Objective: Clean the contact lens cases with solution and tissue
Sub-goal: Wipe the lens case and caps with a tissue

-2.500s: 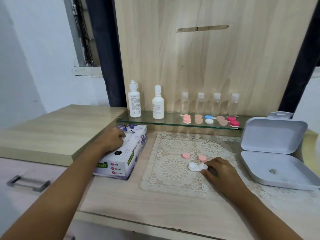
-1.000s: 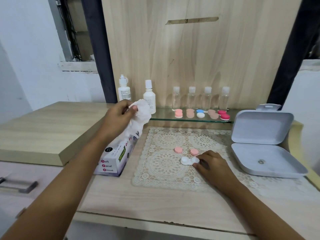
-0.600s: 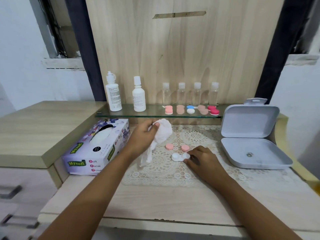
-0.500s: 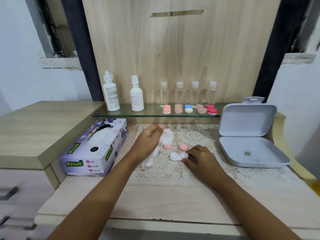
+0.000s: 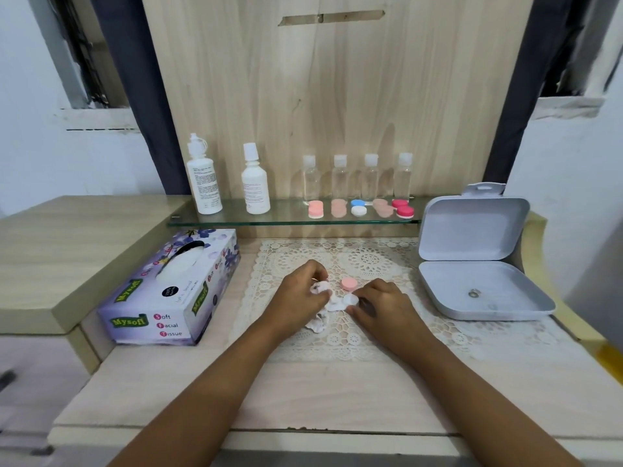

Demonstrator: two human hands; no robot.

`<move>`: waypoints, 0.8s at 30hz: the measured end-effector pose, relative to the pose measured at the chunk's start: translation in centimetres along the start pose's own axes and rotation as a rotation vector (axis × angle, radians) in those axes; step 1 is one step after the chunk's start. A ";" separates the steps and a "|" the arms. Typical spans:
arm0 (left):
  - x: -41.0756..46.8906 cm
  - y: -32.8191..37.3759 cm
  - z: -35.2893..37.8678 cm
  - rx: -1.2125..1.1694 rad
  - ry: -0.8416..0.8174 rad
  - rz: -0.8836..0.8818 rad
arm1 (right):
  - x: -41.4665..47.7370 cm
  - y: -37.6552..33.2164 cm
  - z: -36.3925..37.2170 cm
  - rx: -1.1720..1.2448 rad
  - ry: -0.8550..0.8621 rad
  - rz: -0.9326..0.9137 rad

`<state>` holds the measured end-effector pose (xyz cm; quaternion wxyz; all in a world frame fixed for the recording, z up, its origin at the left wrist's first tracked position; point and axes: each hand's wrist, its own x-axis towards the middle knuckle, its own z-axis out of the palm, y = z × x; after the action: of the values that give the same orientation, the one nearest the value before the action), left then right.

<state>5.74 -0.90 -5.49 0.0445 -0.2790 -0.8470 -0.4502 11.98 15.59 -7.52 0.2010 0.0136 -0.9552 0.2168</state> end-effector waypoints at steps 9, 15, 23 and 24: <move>-0.2 -1.2 -0.2 0.169 0.003 0.148 | 0.0 -0.1 0.0 0.005 0.004 -0.001; -0.6 -1.9 -0.8 0.283 -0.123 0.255 | 0.0 -0.1 0.0 0.005 -0.002 0.002; -0.2 -1.8 -0.6 0.334 -0.127 0.268 | 0.0 0.0 0.1 0.008 0.002 0.002; -0.1 -1.8 -0.5 0.351 -0.124 0.274 | 0.0 0.0 0.1 0.010 0.007 0.002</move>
<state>4.82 -2.16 -6.59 0.1007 -0.4065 -0.8677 -0.2676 11.92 15.53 -7.60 0.2041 0.0127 -0.9534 0.2221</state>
